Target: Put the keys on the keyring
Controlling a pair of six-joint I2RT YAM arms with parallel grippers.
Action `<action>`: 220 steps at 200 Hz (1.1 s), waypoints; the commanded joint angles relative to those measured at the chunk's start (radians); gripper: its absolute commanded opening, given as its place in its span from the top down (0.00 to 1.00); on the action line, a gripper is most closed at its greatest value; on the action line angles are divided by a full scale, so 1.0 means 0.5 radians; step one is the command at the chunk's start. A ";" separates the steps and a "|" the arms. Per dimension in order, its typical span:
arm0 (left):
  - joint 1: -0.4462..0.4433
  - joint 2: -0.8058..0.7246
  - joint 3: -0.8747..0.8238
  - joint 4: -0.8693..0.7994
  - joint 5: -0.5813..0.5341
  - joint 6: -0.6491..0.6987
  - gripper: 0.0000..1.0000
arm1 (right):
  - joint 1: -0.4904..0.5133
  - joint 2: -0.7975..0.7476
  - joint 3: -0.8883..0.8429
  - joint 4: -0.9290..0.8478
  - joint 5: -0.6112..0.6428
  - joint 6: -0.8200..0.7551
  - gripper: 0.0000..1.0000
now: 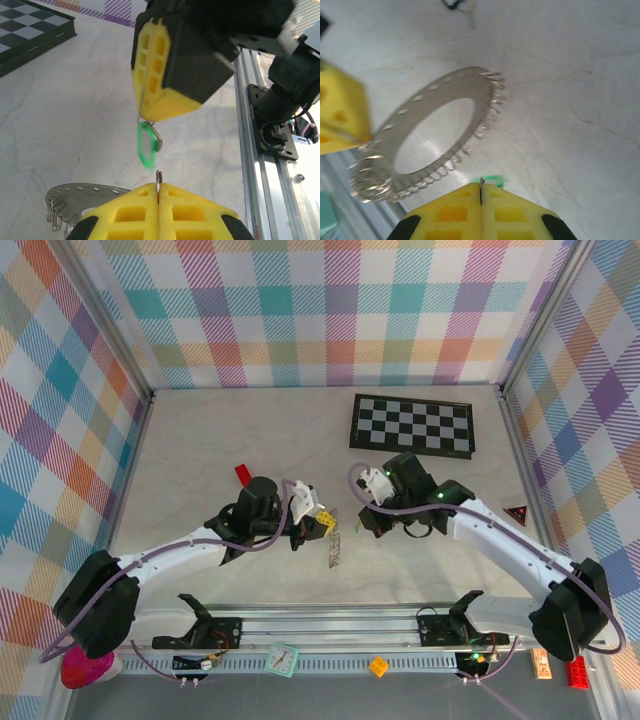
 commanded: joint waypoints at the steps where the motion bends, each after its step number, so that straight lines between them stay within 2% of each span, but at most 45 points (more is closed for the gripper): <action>1: -0.030 -0.016 -0.037 0.146 -0.008 0.042 1.00 | 0.027 -0.087 -0.020 0.115 -0.235 -0.200 1.00; 47: -0.047 -0.029 -0.056 0.145 0.005 0.113 1.00 | 0.056 -0.056 0.024 0.102 -0.446 -0.314 1.00; 220: -0.058 -0.032 -0.037 0.109 0.041 0.137 1.00 | 0.145 0.078 0.051 0.263 -0.413 -0.271 1.00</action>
